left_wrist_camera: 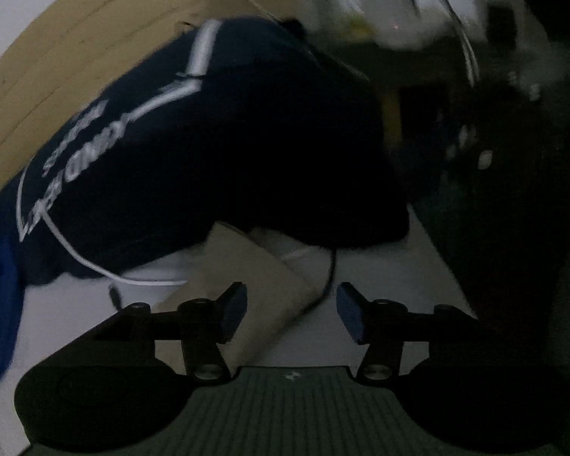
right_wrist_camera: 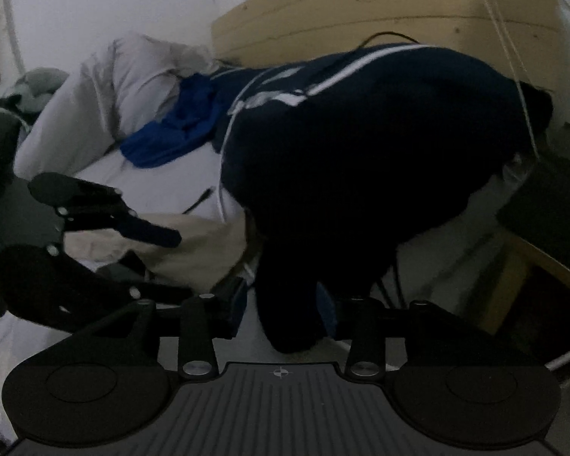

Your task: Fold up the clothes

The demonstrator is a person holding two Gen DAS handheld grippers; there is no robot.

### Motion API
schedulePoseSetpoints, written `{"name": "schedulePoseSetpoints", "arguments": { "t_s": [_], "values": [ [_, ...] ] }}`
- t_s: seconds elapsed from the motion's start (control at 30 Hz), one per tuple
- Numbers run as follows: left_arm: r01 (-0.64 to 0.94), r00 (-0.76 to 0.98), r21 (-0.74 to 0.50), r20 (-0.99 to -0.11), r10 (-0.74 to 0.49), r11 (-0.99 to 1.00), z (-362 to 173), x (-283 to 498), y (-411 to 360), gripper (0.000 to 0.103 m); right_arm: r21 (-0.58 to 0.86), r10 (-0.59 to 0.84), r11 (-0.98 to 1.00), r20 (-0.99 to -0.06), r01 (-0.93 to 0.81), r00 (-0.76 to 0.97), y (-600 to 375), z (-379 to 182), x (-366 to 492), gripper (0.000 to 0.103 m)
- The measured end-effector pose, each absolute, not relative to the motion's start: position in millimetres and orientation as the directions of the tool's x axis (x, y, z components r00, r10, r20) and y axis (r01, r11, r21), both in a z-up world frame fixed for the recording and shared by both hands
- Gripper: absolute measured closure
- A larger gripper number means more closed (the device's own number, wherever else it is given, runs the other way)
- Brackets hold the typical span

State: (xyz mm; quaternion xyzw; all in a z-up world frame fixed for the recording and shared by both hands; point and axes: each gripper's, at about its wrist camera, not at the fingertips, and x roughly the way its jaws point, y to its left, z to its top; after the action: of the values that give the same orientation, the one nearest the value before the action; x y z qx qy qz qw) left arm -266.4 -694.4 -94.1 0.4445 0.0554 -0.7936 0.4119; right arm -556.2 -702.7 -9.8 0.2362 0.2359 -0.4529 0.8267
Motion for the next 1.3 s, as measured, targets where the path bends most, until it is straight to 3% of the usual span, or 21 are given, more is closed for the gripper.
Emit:
{"name": "schedulePoseSetpoints", "arguments": {
  "t_s": [0.17,0.3,0.33,0.5,0.67,0.77,1.3],
  "values": [
    [0.686,-0.234,0.275,-0.793,-0.562,-0.674,-110,-271,-707,0.05,0.189,-0.608,0.467,-0.641,0.864,0.468,-700,-21,-558,0.045],
    [0.705,-0.248,0.252,-0.789,-0.563,-0.663,-108,-268,-711,0.094,0.199,-0.612,0.457,-0.638,0.867,0.468,-697,-21,-564,0.045],
    [0.727,-0.252,0.24,-0.778,-0.575,-0.643,-105,-265,-711,0.096,0.203,-0.612,0.458,-0.635,0.865,0.473,-698,-20,-564,0.045],
    [0.838,-0.333,0.075,-0.714,-0.616,-0.54,-89,-237,-706,0.096,0.255,-0.618,0.463,-0.594,0.849,0.516,-711,-10,-562,0.044],
    [0.888,-0.367,-0.034,-0.653,-0.662,-0.458,-75,-220,-700,0.096,0.507,-0.578,0.399,-0.507,0.764,0.639,-734,-8,-560,0.038],
    [0.905,-0.362,-0.05,-0.614,-0.702,-0.423,-66,-214,-693,0.096,0.607,-0.568,0.342,-0.474,0.717,0.672,-746,-15,-552,0.028],
    [0.923,-0.351,-0.08,-0.577,-0.738,-0.377,-62,-205,-667,0.096,0.83,-0.459,-0.082,-0.523,0.552,0.718,-794,-78,-506,0.028]
  ]
}}
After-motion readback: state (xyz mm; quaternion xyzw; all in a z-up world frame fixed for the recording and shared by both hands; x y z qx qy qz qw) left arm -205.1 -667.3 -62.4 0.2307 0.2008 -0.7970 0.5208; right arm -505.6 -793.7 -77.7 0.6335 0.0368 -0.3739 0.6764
